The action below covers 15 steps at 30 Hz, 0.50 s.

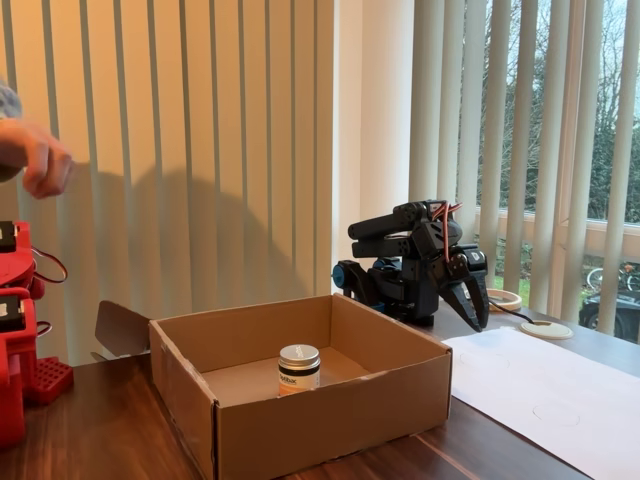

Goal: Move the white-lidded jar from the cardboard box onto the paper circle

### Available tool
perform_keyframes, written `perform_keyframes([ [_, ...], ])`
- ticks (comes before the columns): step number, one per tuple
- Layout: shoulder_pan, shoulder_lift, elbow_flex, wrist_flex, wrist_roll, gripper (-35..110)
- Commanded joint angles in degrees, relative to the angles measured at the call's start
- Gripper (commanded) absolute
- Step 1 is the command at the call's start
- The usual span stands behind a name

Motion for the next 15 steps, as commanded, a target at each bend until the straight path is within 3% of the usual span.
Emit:
perform_keyframes([
  [1,-0.4,3.6,-1.2,0.4,-0.8,0],
  [10,-0.4,3.6,-1.2,0.3,-0.9,0],
  [15,-1.5,3.6,-1.1,-0.4,-4.6,24],
])
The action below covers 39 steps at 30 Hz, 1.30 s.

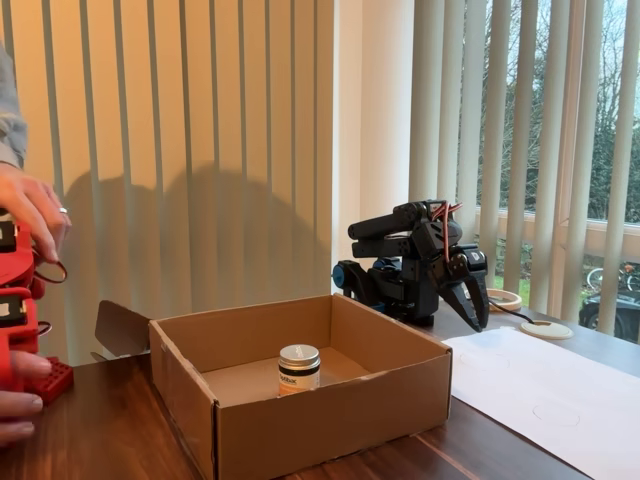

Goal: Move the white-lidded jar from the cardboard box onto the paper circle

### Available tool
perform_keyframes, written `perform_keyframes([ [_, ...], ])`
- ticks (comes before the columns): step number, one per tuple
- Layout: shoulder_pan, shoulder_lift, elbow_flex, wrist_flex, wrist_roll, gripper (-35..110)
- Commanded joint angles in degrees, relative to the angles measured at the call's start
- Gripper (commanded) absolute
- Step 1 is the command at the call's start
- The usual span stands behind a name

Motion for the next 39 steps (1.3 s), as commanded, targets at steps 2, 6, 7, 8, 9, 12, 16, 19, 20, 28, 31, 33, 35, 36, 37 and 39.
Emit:
perform_keyframes([
  [2,-2.6,3.5,-1.1,-1.2,-5.0,31],
  [6,-2.9,2.1,-4.0,-4.2,-10.3,35],
  [7,-2.9,1.1,-5.2,-5.2,-11.8,36],
  [8,-2.9,-0.6,-6.8,-6.2,-13.0,37],
  [9,-2.9,-3.1,-8.6,-7.6,-14.2,38],
  [12,-2.5,-14.4,-16.7,-12.2,-16.6,38],
  [16,-0.8,-33.9,-32.8,-13.3,-19.3,38],
  [19,2.1,-46.7,-45.0,-11.5,-22.9,38],
  [20,3.3,-50.4,-48.9,-10.6,-24.7,38],
  [28,19.0,-69.7,-70.5,-5.7,-46.8,38],
  [31,26.6,-74.6,-77.0,-3.2,-56.2,38],
  [33,31.8,-77.5,-81.2,-1.6,-61.8,38],
  [35,37.3,-80.4,-84.8,-0.8,-67.7,38],
  [36,39.9,-82.0,-86.2,-0.8,-70.7,38],
  [37,42.5,-83.7,-87.6,-1.1,-73.3,38],
  [39,47.2,-87.3,-90.2,-2.4,-77.8,38],
])
